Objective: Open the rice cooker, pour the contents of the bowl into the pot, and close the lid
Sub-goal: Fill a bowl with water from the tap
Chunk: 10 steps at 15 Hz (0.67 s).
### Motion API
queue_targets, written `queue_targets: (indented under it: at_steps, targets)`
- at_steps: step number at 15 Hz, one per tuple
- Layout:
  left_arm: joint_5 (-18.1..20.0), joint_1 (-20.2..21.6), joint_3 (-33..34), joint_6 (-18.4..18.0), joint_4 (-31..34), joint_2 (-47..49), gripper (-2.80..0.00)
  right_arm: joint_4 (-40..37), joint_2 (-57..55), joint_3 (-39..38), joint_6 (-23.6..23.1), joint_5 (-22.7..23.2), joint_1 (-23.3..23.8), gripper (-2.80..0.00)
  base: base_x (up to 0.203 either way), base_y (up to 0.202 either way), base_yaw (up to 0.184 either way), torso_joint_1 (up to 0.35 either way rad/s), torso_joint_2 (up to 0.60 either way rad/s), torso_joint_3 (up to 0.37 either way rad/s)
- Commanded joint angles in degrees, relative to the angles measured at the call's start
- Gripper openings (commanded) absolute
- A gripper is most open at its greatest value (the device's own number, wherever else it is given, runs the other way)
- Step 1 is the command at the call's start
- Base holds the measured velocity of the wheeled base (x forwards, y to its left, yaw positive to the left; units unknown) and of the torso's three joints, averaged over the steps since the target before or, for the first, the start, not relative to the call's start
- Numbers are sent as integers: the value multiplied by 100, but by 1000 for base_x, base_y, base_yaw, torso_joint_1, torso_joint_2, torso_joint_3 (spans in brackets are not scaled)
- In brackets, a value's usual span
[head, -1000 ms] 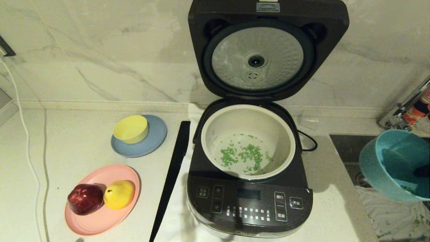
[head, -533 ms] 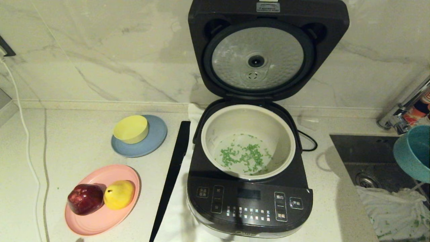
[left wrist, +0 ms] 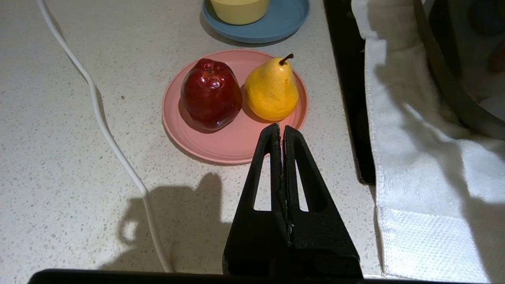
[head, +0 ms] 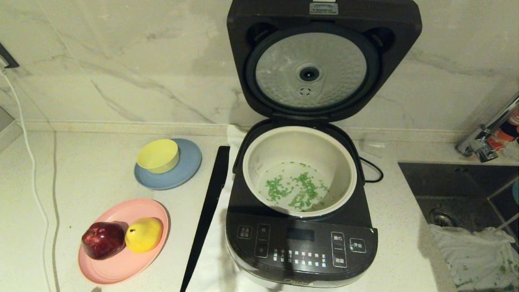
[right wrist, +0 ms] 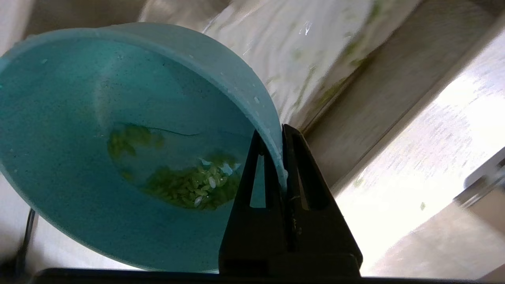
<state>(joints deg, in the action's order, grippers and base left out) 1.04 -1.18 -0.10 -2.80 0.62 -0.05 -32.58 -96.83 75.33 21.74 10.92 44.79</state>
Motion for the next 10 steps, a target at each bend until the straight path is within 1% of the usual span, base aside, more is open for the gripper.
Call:
queue_targets:
  at_steps: [1, 5, 10]
  targets:
    - [2, 3, 1, -1, -1, -4, -280, 142, -823, 90, 7, 175, 524, -280, 0, 0, 0, 0, 0, 0]
    - [2, -3, 1, 6, -1, -4, -280, 314, -1582, 604, 3, 481, 1074, -280, 0, 0, 0, 0, 0, 0]
    - [2, -4, 1, -1, -1, -4, -280, 313, -2099, 1275, 40, 625, 1224, -280, 0, 0, 0, 0, 0, 0]
